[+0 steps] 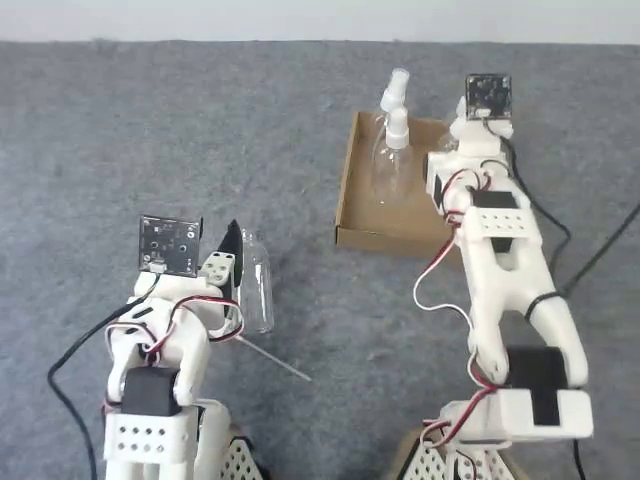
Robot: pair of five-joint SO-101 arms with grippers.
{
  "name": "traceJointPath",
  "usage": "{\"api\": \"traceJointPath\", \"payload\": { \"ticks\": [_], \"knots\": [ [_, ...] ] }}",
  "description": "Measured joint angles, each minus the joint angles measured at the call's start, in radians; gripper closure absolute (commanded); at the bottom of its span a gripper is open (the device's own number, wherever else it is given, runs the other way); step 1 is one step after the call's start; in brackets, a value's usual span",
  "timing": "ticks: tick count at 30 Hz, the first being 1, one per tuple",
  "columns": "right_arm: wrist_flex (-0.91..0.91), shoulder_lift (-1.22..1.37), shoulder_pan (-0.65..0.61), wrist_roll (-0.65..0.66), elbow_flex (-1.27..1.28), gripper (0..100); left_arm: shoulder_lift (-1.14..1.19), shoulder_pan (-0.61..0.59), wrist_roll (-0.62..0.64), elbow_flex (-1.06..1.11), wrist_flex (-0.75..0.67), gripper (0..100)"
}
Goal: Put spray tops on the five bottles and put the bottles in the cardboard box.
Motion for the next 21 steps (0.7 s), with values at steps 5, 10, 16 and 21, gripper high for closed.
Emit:
{"api": "traceJointPath", "payload": {
  "ticks": [5, 10, 16, 21],
  "knots": [
    [-0.098, 0.025, 0.003, 0.000, 0.055, 99.3, 0.000, 0.000, 0.000, 0.000, 0.000, 87],
    [-0.184, 0.025, 0.000, 0.000, 0.117, 99.3, 0.000, 0.000, 0.000, 0.000, 0.000, 87],
    [-0.203, 0.025, 0.003, 0.000, 0.133, 99.2, 0.000, -0.002, 0.000, 0.000, 0.000, 87],
    [-0.209, 0.025, 0.002, 0.000, 0.133, 99.2, 0.000, 0.000, 0.000, 0.000, 0.000, 87]
  ]
}}
